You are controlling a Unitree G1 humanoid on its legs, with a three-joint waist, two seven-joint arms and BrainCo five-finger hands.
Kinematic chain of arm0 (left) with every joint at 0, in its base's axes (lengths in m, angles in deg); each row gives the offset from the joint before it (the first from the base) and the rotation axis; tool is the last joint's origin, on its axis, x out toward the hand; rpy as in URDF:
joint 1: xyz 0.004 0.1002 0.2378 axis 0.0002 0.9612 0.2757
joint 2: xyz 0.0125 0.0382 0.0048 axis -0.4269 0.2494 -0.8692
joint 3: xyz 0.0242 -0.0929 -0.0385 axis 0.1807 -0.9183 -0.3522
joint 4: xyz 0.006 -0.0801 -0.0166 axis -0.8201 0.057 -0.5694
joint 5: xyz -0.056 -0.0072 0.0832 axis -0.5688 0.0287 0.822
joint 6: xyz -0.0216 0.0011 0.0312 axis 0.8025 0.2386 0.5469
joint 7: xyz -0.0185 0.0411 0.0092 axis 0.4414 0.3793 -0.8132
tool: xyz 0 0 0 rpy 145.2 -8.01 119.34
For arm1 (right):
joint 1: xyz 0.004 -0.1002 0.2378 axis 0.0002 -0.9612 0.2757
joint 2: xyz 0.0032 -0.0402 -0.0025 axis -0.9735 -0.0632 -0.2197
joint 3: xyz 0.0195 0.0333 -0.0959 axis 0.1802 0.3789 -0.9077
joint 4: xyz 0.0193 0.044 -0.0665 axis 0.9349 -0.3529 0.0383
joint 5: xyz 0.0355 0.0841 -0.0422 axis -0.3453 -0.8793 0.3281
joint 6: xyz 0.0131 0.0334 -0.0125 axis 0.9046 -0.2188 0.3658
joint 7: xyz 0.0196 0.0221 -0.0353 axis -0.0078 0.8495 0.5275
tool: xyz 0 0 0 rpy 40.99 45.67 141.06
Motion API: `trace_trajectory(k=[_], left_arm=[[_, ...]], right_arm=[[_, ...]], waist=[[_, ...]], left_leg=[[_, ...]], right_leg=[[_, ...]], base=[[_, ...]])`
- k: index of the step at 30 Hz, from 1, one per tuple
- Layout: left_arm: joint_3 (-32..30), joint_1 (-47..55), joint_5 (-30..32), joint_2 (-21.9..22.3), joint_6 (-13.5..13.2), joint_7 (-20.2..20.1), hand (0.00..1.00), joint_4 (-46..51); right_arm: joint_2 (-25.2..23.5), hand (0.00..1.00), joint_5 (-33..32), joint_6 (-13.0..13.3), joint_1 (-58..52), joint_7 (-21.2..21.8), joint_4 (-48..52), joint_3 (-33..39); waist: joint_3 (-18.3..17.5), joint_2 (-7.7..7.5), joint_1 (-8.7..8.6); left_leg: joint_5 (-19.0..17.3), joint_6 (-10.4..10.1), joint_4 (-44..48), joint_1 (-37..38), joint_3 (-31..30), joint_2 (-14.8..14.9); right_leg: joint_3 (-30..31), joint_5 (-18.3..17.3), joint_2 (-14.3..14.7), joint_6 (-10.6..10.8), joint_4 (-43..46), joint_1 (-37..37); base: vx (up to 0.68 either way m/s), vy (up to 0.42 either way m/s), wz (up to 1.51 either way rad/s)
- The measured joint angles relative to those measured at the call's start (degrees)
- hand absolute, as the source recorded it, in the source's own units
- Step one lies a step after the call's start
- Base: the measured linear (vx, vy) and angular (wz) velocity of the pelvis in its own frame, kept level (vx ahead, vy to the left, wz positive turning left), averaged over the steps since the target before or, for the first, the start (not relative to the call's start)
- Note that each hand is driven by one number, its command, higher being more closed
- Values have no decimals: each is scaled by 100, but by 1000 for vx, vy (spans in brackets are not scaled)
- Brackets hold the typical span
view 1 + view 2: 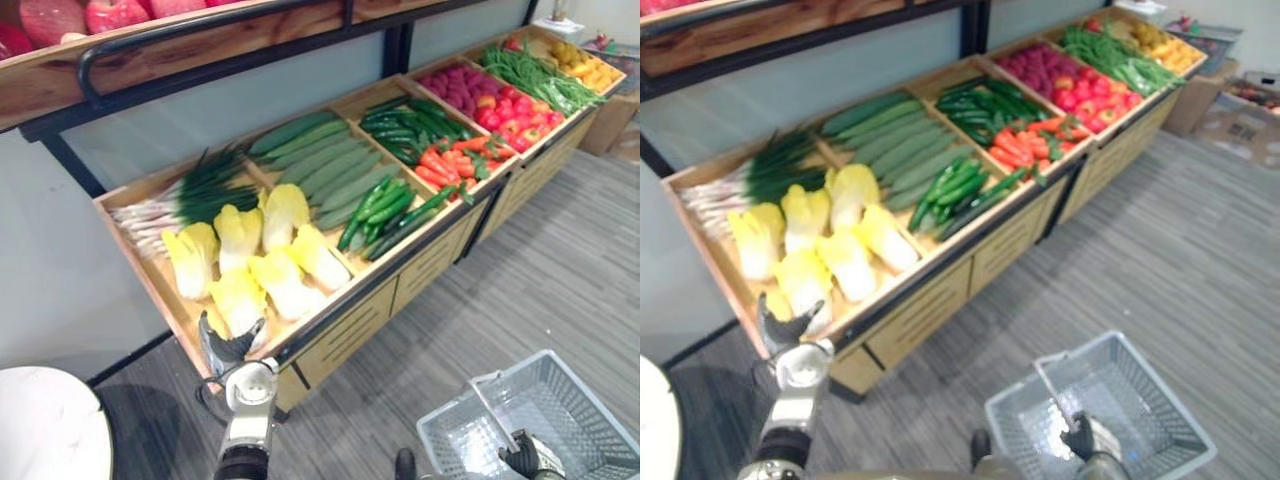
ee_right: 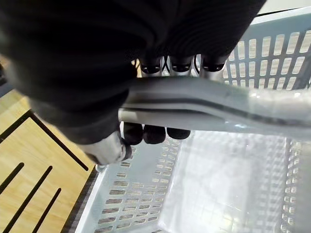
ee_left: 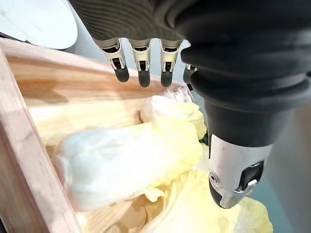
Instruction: Pick vegetable in the basket
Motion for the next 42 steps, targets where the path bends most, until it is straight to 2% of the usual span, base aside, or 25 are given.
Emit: trace_trajectory(k=[9,20,27,28,32,35,40,41,42], left_arm=[[-175,-154,-18,-43,61,334,0,-368],[-222,-503,-303,-85,94,550,0,-472],[-301,-771,-520,-95,97,588,0,-793],[-336,-902,-736,-96,96,609,0,-1049],[-347,-946,-735,-103,87,614,0,-1267],[-463,-1435,-755,-354,11,788,0,-1997],[-619,-1633,-941,-594,-15,915,0,-2277],[-671,-1678,-963,-635,-28,962,100,-2362],[-669,-1701,-958,-651,-38,976,100,-2412]], right_arm=[[62,100,-2,64,-29,-15,167,-215],[67,100,-3,117,73,-67,189,-321],[180,100,-5,169,208,-158,199,-450],[234,100,-4,170,213,-169,202,-493],[247,100,-4,173,213,-178,201,-500],[397,100,-6,298,357,-357,205,-757],[462,100,-9,419,428,-406,209,-894],[481,100,-11,436,430,-410,218,-927],[509,100,-14,450,429,-411,217,-963]], waist=[[14,-11,-131],[174,-40,-140],[337,-26,-146],[390,1,-155],[428,-12,-158],[554,-24,-167],[694,-38,-261],[709,-38,-267],[733,-35,-272]], left_leg=[[-28,-23,3,-114,53,8],[-31,-27,-9,-126,119,-6],[-29,-25,6,-246,137,-10],[-25,-23,17,-302,137,-4],[-25,-23,27,-303,140,-18],[-26,-23,117,-508,187,-1],[-25,-23,110,-526,288,42],[-26,-24,105,-526,332,57],[-28,-26,105,-516,347,64]], right_leg=[[76,16,17,9,-67,-148],[126,45,16,4,-66,-195],[151,49,11,7,-66,-326],[146,71,18,-13,-52,-378],[154,70,4,-13,-46,-383],[231,64,1,-19,113,-668],[329,42,48,-44,155,-770],[380,44,58,-42,157,-796],[398,44,62,-42,160,-796]], base=[[-1,-4,-4],[3,0,-3],[-10,-12,-2],[27,-34,-2],[8,-6,0],[-71,-31,-11],[-33,-40,-13],[1,-26,-18],[3,-29,-17]])
